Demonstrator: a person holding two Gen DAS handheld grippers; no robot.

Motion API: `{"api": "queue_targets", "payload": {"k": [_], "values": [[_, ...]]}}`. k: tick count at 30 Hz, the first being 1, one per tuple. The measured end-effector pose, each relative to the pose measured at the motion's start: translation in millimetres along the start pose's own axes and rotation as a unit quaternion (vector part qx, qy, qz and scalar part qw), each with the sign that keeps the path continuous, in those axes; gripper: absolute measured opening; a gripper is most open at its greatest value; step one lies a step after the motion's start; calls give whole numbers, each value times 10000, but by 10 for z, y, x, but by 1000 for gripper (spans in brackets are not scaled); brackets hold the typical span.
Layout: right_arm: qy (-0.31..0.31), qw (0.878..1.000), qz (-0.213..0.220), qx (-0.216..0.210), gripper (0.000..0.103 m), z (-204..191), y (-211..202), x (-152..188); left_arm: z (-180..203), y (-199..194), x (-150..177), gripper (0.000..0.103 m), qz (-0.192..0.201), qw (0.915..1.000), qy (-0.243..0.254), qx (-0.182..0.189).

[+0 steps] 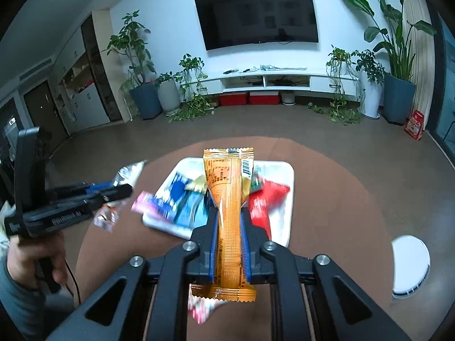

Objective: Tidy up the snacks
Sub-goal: 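Carry both packets into the tray and open both tools to release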

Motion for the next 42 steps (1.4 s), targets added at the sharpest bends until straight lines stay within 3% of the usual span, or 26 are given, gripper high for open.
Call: {"api": "queue_targets", "payload": {"k": [6, 12, 22, 36, 42], "values": [[-100, 9997, -224, 59, 15, -11, 687, -263, -177, 482, -299, 19, -60, 9998, 89, -150], [-229, 9986, -466, 127, 15, -41, 1074, -162, -271, 835, -282, 20, -205, 9990, 99, -388], [-350, 9967, -495, 538, 15, 31, 1273, -3, -379, 1231, -145, 20, -298, 9959, 200, -826], [-666, 9928, -620, 782, 19, 13, 1443, 139, -322, 1774, -7, 22, -463, 9939, 303, -954], [-669, 9922, -665, 819, 36, 7, 1460, 151, -325, 1858, 20, 24, -458, 9937, 279, -983]]}}
Point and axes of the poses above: each gripper's, at about its wrist camera, not at the fingertips, and y roughly the way its jaws point, z to its right, x to its underside, the point moved 9 cm from there along y, roughly the way its jaws point, and after that the axes turned 3 degrees about y, right-handed, at the moved point
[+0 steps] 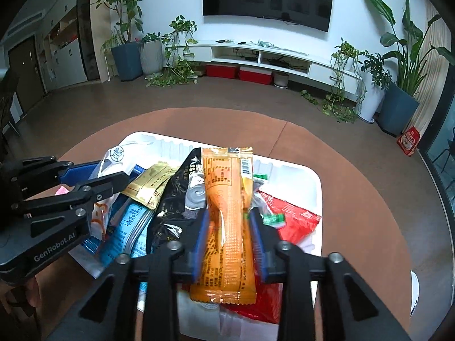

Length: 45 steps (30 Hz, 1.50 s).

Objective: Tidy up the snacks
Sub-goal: 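Carry both packets into the tray and open both tools to release, then grasp the brown checkered packet with the left tool while the right tool approaches the white-red packet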

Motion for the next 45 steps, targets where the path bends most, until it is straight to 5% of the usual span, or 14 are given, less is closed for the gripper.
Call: {"api": "queue_targets", "payload": {"k": [4, 6, 7, 11, 17, 22, 26, 32, 38, 45], "values": [[14, 10000, -18, 18, 36, 20, -7, 11, -20, -38, 29, 30, 68, 9999, -35, -83], [-19, 10000, 16, 43, 37, 30, -23, 1, -106, -154, 36, 60, 141, 9998, -92, -114], [-46, 10000, 52, 68, 40, 26, -49, -9, -122, -166, 21, 66, 190, 9997, -132, -117], [2, 9997, 233, 113, 54, 53, -173, -57, -201, -330, -14, 73, 305, 9993, -198, -119], [95, 9992, 381, 62, 58, 117, -325, -136, -193, -647, -36, 98, 534, 9983, -205, -122], [286, 9971, 706, -35, 69, 229, -626, -201, -120, -1067, -66, 103, 1016, 9946, 176, -85], [536, 9941, 908, -267, 80, 376, -887, -165, 105, -1331, 78, 103, 1267, 9869, 978, 220], [1191, 9886, 681, -628, 81, 593, -1097, 247, 406, -1490, 495, 103, 802, 9823, 1477, 824], [1736, 9779, 62, -1167, 81, 437, -1114, 849, 840, -1549, 962, 103, 574, 9629, 2363, 1171], [1403, 9773, -572, -1483, 70, -40, -951, 1218, 1171, -1296, 1547, 102, 223, 9220, 3733, 1005]]}}
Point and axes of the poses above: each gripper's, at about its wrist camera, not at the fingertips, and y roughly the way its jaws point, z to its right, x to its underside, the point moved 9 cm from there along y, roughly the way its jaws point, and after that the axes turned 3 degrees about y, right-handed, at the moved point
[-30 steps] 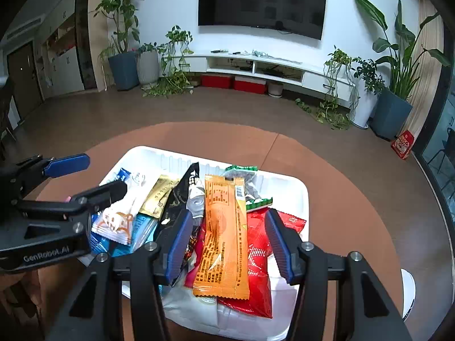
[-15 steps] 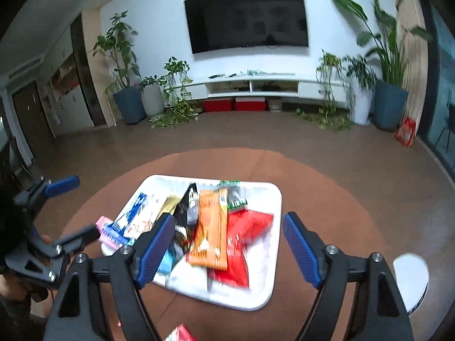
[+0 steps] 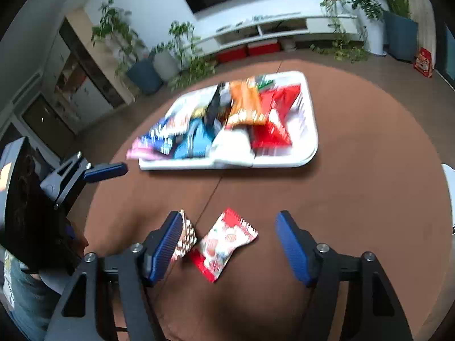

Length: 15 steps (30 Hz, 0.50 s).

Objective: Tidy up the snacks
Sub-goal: 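Grasp the brown checkered packet with the left tool while the right tool approaches the white-red packet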

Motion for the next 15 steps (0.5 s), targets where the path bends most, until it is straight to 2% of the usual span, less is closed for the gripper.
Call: {"api": "queue_targets", "payload": {"k": [4, 7, 15], "values": [[274, 9994, -162, -101, 66, 48, 80, 12, 29, 128, 72, 99, -62, 9999, 28, 119], [378, 9990, -235, -81, 66, 118, 108, 26, 7, 234, 136, 91, -184, 9996, 53, 187], [382, 9985, -394, -59, 66, 115, 181, 60, 32, 412, 136, 91, -277, 9990, 262, 219]]}}
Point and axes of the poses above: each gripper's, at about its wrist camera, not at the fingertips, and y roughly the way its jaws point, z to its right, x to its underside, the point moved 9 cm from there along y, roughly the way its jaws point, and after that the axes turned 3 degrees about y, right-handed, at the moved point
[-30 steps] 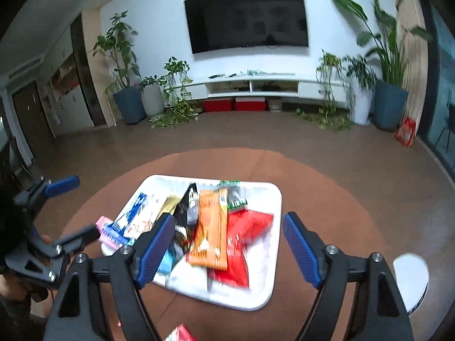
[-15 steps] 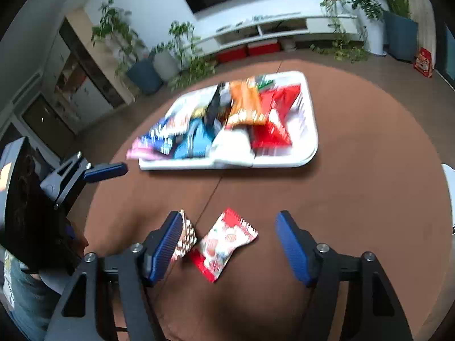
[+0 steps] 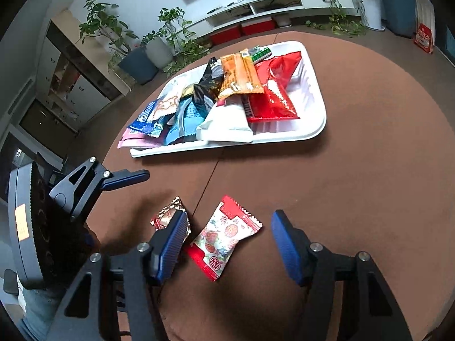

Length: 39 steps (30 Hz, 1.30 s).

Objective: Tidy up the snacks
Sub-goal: 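Grasp the brown checkered packet with the left tool while the right tool approaches the white-red packet, then grasp the white-red packet with the right tool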

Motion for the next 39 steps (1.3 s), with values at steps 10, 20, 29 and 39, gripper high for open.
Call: {"api": "queue_targets", "payload": {"k": [10, 20, 29, 39], "values": [[79, 9999, -92, 13, 66, 24, 30, 11, -120, 160, -55, 57, -41, 9989, -399, 260], [74, 9999, -80, 1, 65, 49, -14, 8, -362, 239, -45, 20, -178, 9896, -1339, 496], [-1979, 9789, 284, 425, 69, -224, -260, 29, -521, 89, 92, 19, -74, 9724, -2157, 888], [-3629, 9311, 293, 224, 68, -444, -155, 208, -655, -61, 259, 19, 45, 9539, -2825, 1015]]}}
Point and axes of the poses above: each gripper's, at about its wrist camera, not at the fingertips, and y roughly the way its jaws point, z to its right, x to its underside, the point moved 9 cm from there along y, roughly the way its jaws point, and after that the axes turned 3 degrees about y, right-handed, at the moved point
